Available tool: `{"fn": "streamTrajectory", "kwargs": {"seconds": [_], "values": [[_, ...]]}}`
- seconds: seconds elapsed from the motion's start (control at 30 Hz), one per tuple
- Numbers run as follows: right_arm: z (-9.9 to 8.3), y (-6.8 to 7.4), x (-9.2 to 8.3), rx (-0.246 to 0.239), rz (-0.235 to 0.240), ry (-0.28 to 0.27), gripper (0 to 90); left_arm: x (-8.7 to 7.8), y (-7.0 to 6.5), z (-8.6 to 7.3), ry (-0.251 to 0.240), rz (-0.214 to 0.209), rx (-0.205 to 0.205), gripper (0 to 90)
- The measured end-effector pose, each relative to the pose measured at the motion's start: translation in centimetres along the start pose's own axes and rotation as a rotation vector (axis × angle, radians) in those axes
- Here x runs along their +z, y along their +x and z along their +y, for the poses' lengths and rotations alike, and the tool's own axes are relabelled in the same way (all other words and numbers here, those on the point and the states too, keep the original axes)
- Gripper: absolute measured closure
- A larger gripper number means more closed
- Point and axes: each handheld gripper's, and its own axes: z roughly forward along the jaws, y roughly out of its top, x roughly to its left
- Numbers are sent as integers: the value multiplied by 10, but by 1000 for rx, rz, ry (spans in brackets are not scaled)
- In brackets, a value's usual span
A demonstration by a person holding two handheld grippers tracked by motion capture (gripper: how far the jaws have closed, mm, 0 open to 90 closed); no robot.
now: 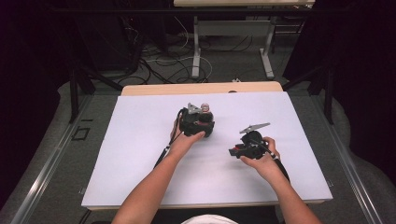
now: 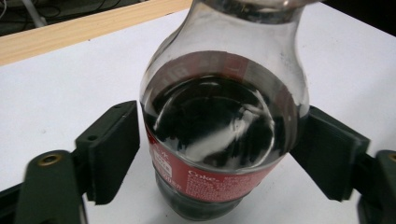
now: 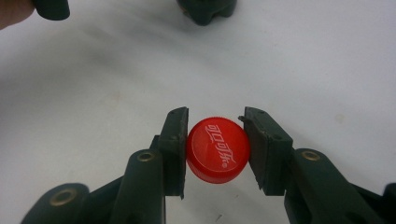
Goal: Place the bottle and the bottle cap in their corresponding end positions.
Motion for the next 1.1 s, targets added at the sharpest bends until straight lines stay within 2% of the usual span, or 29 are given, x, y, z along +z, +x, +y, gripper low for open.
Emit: {"fn": "streamTrajectory", "kwargs": {"seconds": [0.13, 0.23, 0.33, 0.4, 0.5, 0.6, 0.67, 0.7, 0.73, 0.77, 0.83, 0.93, 0.97, 1.0, 1.03, 1.07, 1.1], "values": [[-1, 4, 4, -1, 12, 4, 611, -6, 0, 1, -20, -7, -17, 152], [0, 7, 8, -15, 17, 14, 611, -13, 2, 0, -15, -12, -26, 114], [1, 12, 14, -34, 26, 24, 610, -22, 3, -2, -26, -19, -52, 78], [3, 16, 17, -41, 34, 28, 610, -31, 5, -4, -20, -6, -38, 46], [5, 21, 22, -56, 50, 33, 610, -43, 9, -8, -35, 5, -62, 6], [7, 26, 26, -71, 58, 36, 610, -54, 10, -12, -33, 2, -72, 7], [8, 28, 30, -85, 63, 20, 610, -60, 10, -15, -24, 12, -66, 6], [8, 31, 31, -74, 68, 26, 610, -64, 10, -18, -19, 6, -70, 6], [9, 32, 33, -92, 72, 20, 610, -68, 10, -20, -15, 1, -71, 6], [10, 34, 34, -84, 78, 31, 610, -71, 9, -22, -20, -1, -70, 7], [12, 37, 38, -103, 84, 13, 610, -79, 7, -27, -23, -10, -69, 7], [13, 43, 43, -119, 95, 15, 610, -91, 6, -36, -24, -24, -70, 7], [14, 44, 43, -134, 96, 33, 610, -93, 5, -40, -30, -18, -73, 6], [13, 47, 48, -128, 103, -5, 610, -97, 4, -44, -29, -17, -70, 7], [14, 48, 47, -137, 100, 36, 610, -100, 5, -47, -34, -9, -64, 7], [13, 49, 49, -155, 105, 44, 610, -102, 5, -50, -41, -5, -66, 7], [13, 51, 51, -142, 101, 40, 610, -106, 6, -52, -32, -1, -60, 7]]}}
